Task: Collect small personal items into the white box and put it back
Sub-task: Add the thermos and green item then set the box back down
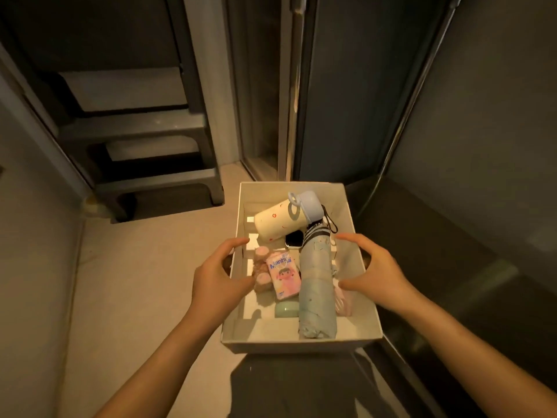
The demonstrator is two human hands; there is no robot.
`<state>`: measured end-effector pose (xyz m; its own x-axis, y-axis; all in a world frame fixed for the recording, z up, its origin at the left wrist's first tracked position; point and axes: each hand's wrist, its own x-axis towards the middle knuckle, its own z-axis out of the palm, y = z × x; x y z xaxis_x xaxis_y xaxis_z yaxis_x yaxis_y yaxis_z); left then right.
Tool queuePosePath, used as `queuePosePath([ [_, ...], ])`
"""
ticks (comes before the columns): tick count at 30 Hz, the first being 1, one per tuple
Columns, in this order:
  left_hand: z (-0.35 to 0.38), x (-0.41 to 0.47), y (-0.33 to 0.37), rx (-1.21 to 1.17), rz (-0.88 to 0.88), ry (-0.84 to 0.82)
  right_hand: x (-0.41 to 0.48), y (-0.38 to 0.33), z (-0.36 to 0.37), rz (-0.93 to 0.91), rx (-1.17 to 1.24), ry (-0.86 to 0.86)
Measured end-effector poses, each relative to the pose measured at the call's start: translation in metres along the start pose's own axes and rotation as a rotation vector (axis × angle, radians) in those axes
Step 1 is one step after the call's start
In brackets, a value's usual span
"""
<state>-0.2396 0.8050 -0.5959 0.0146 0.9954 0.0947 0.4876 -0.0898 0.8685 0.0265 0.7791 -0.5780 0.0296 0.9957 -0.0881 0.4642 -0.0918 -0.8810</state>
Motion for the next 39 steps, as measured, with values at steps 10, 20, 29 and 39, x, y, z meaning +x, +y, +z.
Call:
queuePosePath([
  [10,0.045,0.027,-0.045,0.008,0.092,-0.028,0.025,0.070,0.013,-0.071,-0.055,0.115],
  [20,0.088,0.039,-0.042,-0.071,0.097,-0.146,0.008,0.097,-0.013,0.025,-0.052,0.177],
  [29,0.119,0.046,-0.061,-0.054,0.057,-0.152,0.019,0.125,-0.018,0.144,-0.077,0.144],
  [39,0.138,0.060,-0.074,-0.027,0.031,-0.102,0.048,0.142,-0.027,0.108,-0.075,0.096],
])
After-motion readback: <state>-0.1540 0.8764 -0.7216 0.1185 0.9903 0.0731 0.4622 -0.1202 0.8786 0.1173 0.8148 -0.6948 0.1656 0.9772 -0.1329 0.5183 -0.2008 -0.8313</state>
